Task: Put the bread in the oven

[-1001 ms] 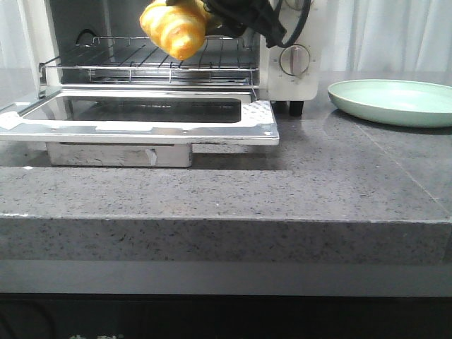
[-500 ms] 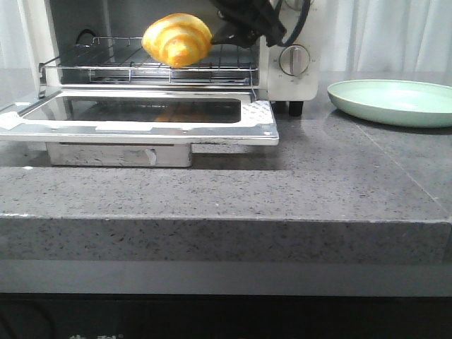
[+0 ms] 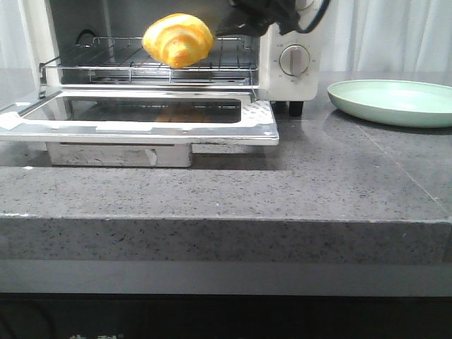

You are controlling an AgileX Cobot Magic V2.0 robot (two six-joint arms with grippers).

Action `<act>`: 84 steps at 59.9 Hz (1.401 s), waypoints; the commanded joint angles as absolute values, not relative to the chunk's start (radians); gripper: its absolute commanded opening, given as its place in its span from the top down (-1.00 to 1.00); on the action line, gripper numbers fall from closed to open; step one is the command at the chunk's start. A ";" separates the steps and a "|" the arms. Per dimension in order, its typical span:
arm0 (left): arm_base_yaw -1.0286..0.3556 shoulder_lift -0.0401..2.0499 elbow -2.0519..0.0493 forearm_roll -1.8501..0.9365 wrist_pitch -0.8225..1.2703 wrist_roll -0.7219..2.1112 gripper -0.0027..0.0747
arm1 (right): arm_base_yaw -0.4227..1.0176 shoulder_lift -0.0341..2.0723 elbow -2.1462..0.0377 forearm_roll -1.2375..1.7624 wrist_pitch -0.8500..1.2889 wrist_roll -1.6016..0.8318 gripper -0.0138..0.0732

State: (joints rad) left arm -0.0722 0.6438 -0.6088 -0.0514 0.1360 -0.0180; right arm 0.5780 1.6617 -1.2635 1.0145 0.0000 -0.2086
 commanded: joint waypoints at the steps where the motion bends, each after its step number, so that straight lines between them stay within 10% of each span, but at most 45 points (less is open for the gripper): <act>1: -0.071 0.641 -0.636 -0.059 0.059 -0.028 0.98 | 0.580 1.564 -1.241 1.008 -0.050 -0.224 -0.51; 23: -0.071 0.641 -0.636 -0.059 0.059 -0.028 0.98 | 0.543 1.344 -1.090 0.950 -0.033 -0.366 0.84; 51: -0.071 0.641 -0.636 -0.059 0.059 -0.028 0.98 | 0.053 1.010 -0.988 0.678 0.261 -0.611 0.84; 84: -0.071 0.641 -0.636 -0.059 0.061 -0.028 0.98 | 0.039 0.471 -0.548 0.682 0.256 -0.611 0.84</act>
